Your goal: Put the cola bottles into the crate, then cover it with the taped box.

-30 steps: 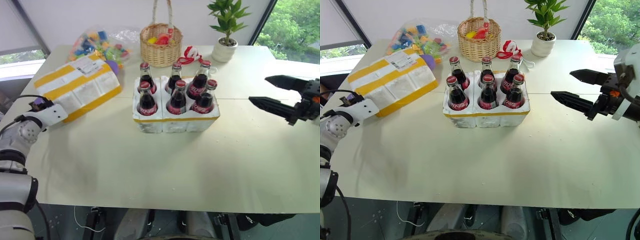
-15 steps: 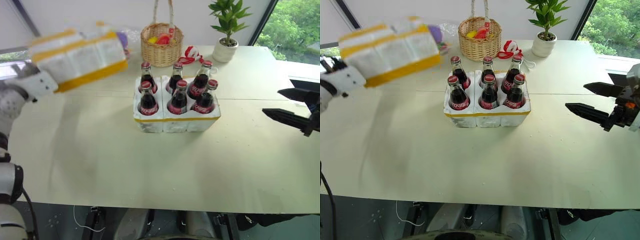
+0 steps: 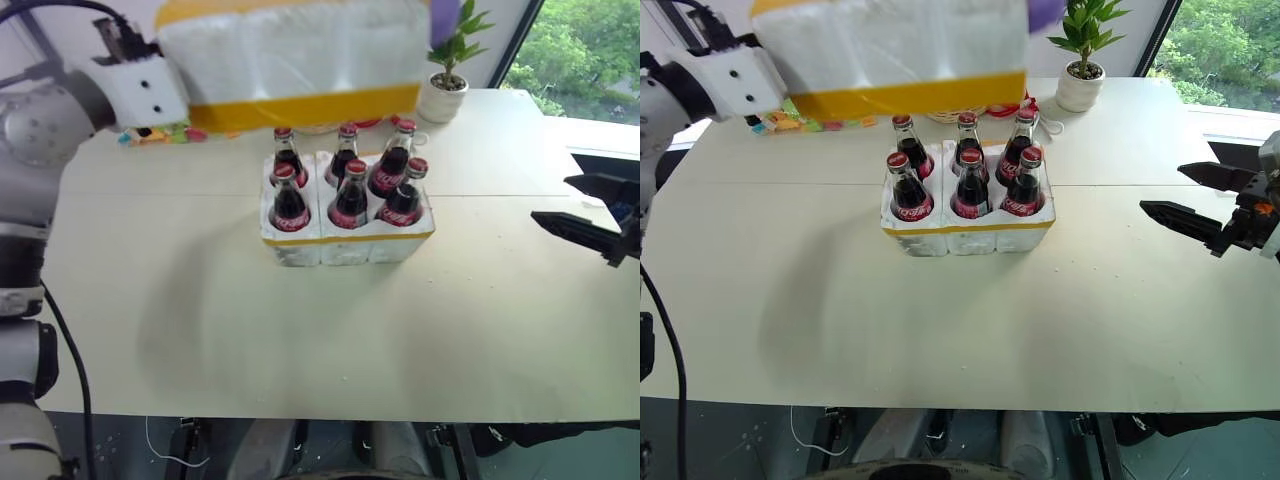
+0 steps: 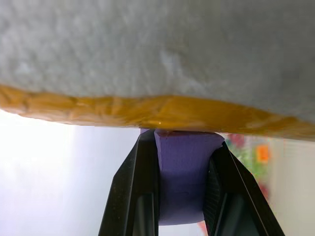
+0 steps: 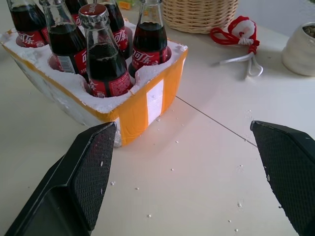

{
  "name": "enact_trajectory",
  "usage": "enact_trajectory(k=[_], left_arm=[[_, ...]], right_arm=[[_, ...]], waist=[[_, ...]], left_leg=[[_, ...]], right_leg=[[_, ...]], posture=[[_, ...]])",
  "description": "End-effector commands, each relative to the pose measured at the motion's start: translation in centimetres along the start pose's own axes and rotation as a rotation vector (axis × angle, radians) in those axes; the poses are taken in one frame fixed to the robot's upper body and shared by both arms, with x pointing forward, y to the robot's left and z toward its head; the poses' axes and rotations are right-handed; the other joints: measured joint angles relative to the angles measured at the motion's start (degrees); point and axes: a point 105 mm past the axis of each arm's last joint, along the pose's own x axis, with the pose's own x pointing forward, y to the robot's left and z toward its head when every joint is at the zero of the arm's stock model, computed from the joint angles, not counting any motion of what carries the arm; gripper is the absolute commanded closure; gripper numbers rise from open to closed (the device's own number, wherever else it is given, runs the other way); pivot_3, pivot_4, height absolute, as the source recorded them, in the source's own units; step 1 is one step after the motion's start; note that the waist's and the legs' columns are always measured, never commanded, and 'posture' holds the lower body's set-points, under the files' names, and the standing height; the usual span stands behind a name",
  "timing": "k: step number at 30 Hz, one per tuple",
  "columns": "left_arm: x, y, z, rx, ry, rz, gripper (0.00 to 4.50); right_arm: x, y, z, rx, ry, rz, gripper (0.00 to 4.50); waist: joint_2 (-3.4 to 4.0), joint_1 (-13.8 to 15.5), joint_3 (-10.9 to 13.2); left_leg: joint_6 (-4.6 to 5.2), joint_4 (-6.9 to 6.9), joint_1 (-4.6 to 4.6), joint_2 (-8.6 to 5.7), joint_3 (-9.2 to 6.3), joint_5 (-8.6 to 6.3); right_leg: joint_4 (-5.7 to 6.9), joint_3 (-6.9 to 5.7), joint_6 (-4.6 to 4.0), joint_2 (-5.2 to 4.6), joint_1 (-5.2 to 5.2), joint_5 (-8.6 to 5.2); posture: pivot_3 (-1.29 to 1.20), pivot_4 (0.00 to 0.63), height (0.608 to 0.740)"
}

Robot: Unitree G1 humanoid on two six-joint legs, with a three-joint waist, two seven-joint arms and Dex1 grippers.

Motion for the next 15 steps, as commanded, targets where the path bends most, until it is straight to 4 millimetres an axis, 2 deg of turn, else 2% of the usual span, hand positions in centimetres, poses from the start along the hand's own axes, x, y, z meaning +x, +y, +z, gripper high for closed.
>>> enact_trajectory(k=[1,3,10,15], left_arm=[[-0.9,1.1,2.1,0.064,-0.013,0.014,3.61],[-1.3,0.6,2.6,0.037,-0.011,-0.005,3.61],[-1.4,-0.7,4.9,0.118,-0.010,-0.096,3.61],[-1.5,-1.1,5.4,0.191,0.019,-0.130,3.61]], right_arm=[[-0.6,-0.2,0.8,-0.028,-0.038,-0.025,0.00],[-0.6,-0.2,0.7,-0.027,-0.041,-0.033,0.00],[-0.4,0.3,0.4,-0.012,-0.061,-0.039,0.00],[-0.3,0.3,0.5,0.000,-0.095,-0.059,0.00]], waist=[[0.00,-0.35,0.00],[-0.01,-0.38,0.00],[-0.01,-0.37,0.00],[-0.01,-0.36,0.00]], left_leg=[[0.00,0.00,0.00,0.00,0.00,0.00],[0.01,0.01,0.01,0.00,0.00,0.00],[0.01,0.02,0.03,0.01,0.01,0.00],[0.01,0.02,0.05,0.01,0.01,0.00]], right_leg=[[0.00,0.00,0.00,0.01,0.00,0.00],[-0.01,0.00,0.00,0.00,0.02,0.00],[-0.01,0.01,0.00,0.02,0.05,0.00],[-0.01,0.01,0.00,0.04,0.06,0.00]], posture=[[0.00,0.150,0.732],[0.00,0.150,0.732],[0.00,0.150,0.732],[0.00,0.150,0.732]])
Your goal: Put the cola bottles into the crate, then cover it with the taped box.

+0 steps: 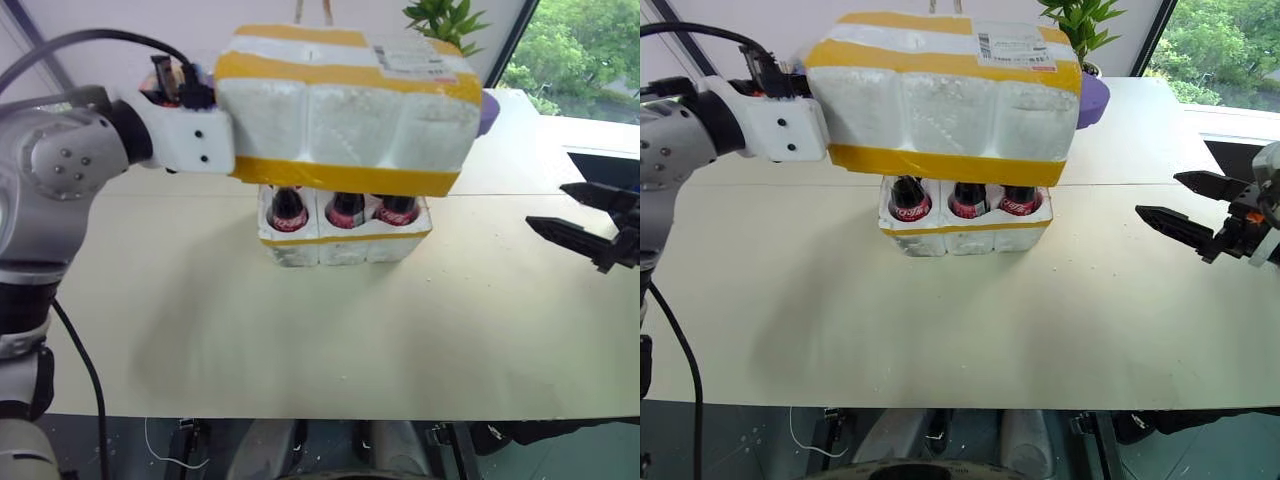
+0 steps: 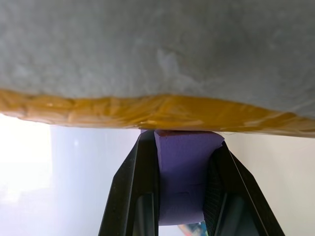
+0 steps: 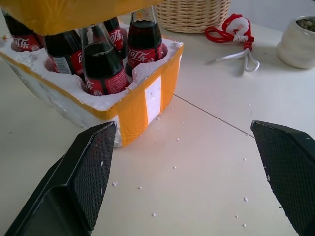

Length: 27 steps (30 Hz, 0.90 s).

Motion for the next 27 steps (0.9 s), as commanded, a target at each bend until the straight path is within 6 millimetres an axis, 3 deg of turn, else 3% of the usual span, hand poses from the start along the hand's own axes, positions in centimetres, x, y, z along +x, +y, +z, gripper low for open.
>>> enact_trajectory(k=[1,8,12,16,22,26,27], left_arm=[[-0.4,0.5,0.7,0.067,0.015,0.008,3.61],[-0.4,-0.9,0.6,0.028,0.024,-0.054,3.61],[-0.2,-2.7,0.6,-0.026,0.016,-0.110,2.12],[-0.3,-3.9,0.2,0.000,0.028,-0.134,0.02],[-0.9,-4.6,0.1,-0.042,0.006,-0.168,0.02],[-3.4,-6.7,-1.3,-0.296,-0.071,-0.308,0.02],[-3.9,-6.7,-0.8,-0.396,-0.164,-0.315,0.02]], right_arm=[[-0.5,0.1,1.5,-0.039,-0.069,-0.024,0.00],[-0.4,0.2,1.3,-0.035,-0.076,-0.037,0.00],[-0.1,0.2,1.2,-0.037,-0.075,-0.039,0.00],[0.0,0.3,1.5,-0.040,-0.078,-0.037,0.00],[0.5,0.4,1.5,-0.044,-0.073,-0.026,0.00],[0.6,0.5,1.5,-0.048,-0.056,-0.011,0.00],[0.6,0.6,1.4,-0.051,-0.048,-0.007,0.00]], waist=[[0.00,0.01,0.00],[0.00,0.00,0.00],[0.01,-0.01,-0.01],[0.00,0.00,0.00],[0.01,0.05,-0.01],[0.07,-0.34,0.00],[0.08,-0.25,0.00]], left_leg=[[0.00,-0.01,0.01,0.01,0.00,0.00],[0.00,-0.01,0.04,0.02,0.00,0.00],[0.00,-0.02,0.07,0.02,0.00,0.00],[0.00,-0.02,0.08,0.03,0.00,0.00],[0.00,-0.02,0.08,0.03,0.00,0.00],[0.00,-0.06,0.12,0.05,0.04,-0.01],[0.00,-0.09,0.13,0.06,0.04,-0.01]], right_leg=[[0.00,0.00,0.00,0.00,0.00,0.00],[0.00,0.01,0.00,0.02,0.04,0.00],[0.00,0.01,0.00,0.01,0.06,0.00],[-0.01,0.02,-0.01,0.02,0.06,0.00],[-0.01,0.02,-0.01,0.01,0.08,0.00],[-0.01,0.08,-0.02,0.03,0.04,-0.01],[-0.02,0.09,-0.02,0.03,0.04,-0.01]], posture=[[0.00,0.150,0.732],[0.00,0.150,0.732],[0.00,0.150,0.732],[0.00,0.150,0.732],[0.00,0.150,0.732],[0.00,0.150,0.732],[0.00,0.150,0.732]])
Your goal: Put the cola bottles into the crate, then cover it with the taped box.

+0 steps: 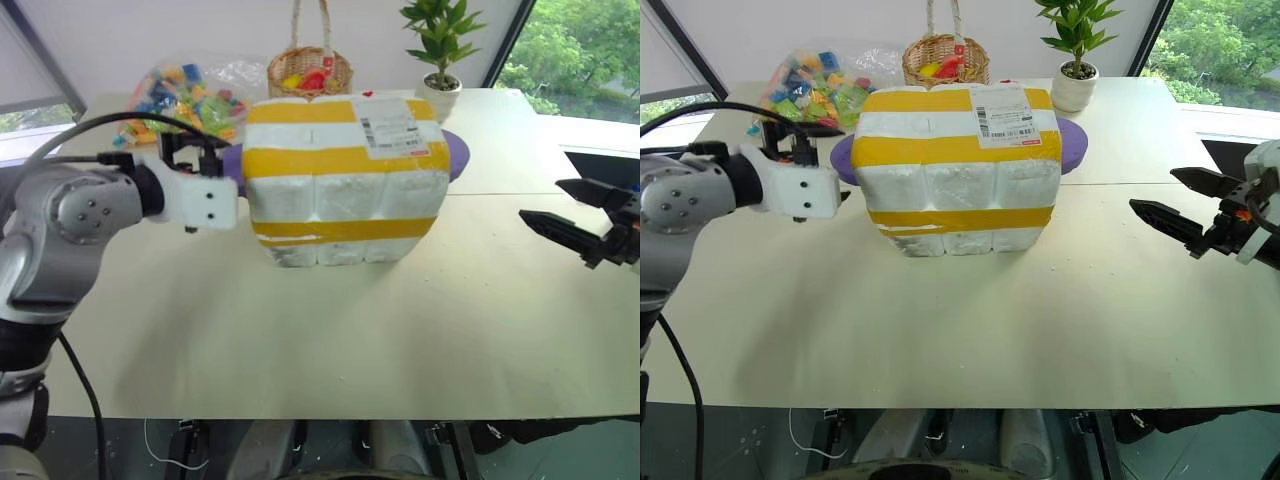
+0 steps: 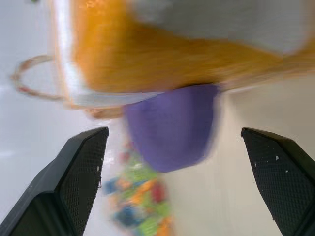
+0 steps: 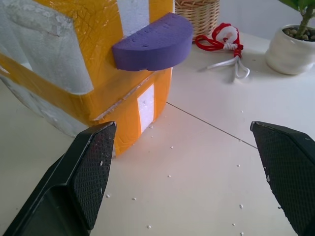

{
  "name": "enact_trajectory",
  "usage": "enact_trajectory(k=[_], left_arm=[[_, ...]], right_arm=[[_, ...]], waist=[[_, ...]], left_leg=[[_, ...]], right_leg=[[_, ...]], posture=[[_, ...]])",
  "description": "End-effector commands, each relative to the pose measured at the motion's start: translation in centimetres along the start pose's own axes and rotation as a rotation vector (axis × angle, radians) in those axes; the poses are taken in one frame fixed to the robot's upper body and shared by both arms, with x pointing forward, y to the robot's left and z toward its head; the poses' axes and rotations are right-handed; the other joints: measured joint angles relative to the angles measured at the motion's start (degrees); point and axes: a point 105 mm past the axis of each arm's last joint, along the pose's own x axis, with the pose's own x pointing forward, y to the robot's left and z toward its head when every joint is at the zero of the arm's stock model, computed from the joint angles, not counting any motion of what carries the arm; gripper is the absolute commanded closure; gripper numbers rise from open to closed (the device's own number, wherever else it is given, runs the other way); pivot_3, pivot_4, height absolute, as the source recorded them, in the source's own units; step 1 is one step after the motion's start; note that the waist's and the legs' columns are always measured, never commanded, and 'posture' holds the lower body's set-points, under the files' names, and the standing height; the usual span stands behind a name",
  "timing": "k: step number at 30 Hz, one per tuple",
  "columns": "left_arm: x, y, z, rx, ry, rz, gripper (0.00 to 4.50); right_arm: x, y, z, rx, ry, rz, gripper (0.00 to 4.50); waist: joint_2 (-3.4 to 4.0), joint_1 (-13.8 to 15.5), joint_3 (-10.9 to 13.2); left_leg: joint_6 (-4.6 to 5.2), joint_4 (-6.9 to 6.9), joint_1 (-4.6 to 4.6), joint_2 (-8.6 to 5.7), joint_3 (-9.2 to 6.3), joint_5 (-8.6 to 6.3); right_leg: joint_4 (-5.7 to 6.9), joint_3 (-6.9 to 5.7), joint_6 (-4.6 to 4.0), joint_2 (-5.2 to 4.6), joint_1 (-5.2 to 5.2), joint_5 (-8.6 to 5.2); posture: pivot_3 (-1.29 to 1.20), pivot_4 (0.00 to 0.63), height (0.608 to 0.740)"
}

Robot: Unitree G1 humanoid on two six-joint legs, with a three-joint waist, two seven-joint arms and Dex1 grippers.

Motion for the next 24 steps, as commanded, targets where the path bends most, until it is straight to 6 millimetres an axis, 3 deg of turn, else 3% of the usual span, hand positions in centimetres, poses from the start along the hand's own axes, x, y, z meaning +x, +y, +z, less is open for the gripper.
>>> enact_trajectory(k=[1,2,8,10,12,14,19,24], left_arm=[[-2.6,0.5,1.1,-0.206,-0.252,-0.006,0.02],[-3.0,0.5,1.7,-0.243,-0.324,-0.012,0.02],[-6.1,-3.7,-0.2,-0.668,-0.369,-0.324,0.02],[-7.1,-3.1,-1.1,-0.890,-0.410,-0.368,0.02],[-7.2,-2.4,-2.2,-0.990,-0.406,-0.364,0.02],[-6.9,-2.0,-3.4,-1.036,-0.371,-0.354,0.02],[-6.5,0.2,-4.1,-1.123,-0.422,-0.304,0.02],[-6.1,0.4,-4.7,-1.098,-0.371,-0.264,0.02]], right_arm=[[-0.2,0.3,1.2,-0.060,-0.012,0.019,0.00],[-0.2,0.3,1.2,-0.061,-0.009,0.020,0.00],[-0.2,-0.1,1.6,-0.069,0.003,0.022,0.00],[-0.3,0.1,1.6,-0.066,0.017,0.043,0.00],[-0.3,0.2,1.6,-0.079,0.029,0.064,0.00],[0.1,0.1,1.4,-0.127,0.053,0.064,0.00],[1.0,1.2,1.4,-0.169,0.061,0.139,0.00],[2.0,1.5,1.4,-0.155,0.049,0.175,0.00]], waist=[[0.02,0.19,0.01],[0.02,0.30,0.00],[0.05,0.20,0.00],[0.05,0.31,0.01],[0.07,0.43,0.00],[0.07,0.29,0.00],[0.07,0.19,0.00],[0.08,-0.03,0.01]], left_leg=[[0.00,0.00,0.01,0.02,0.00,0.00],[-0.01,0.01,0.01,0.04,0.00,0.00],[0.05,0.07,0.03,0.03,0.08,-0.04],[0.05,0.07,0.04,0.08,0.08,-0.04],[0.05,0.08,0.05,0.09,0.06,-0.03],[0.05,0.09,0.10,0.08,0.10,-0.03],[0.04,0.05,0.10,0.08,0.18,-0.03],[0.02,-0.05,0.10,0.09,0.22,-0.03]], right_leg=[[0.00,0.00,-0.01,0.01,0.00,0.00],[0.01,-0.01,-0.01,0.02,0.01,0.00],[-0.01,0.04,-0.01,0.00,0.05,0.00],[0.01,0.04,-0.01,0.05,0.04,-0.01],[0.02,0.02,-0.02,0.07,0.06,-0.01],[0.02,0.01,-0.01,0.06,0.10,-0.01],[0.01,0.09,-0.01,0.05,0.04,0.00],[0.02,0.22,-0.01,0.05,-0.03,-0.01]], posture=[[0.00,0.150,0.732],[0.00,0.150,0.732],[0.00,0.150,0.732],[0.00,0.150,0.732],[0.00,0.150,0.732],[0.00,0.150,0.732],[0.00,0.150,0.732],[0.00,0.150,0.732]])
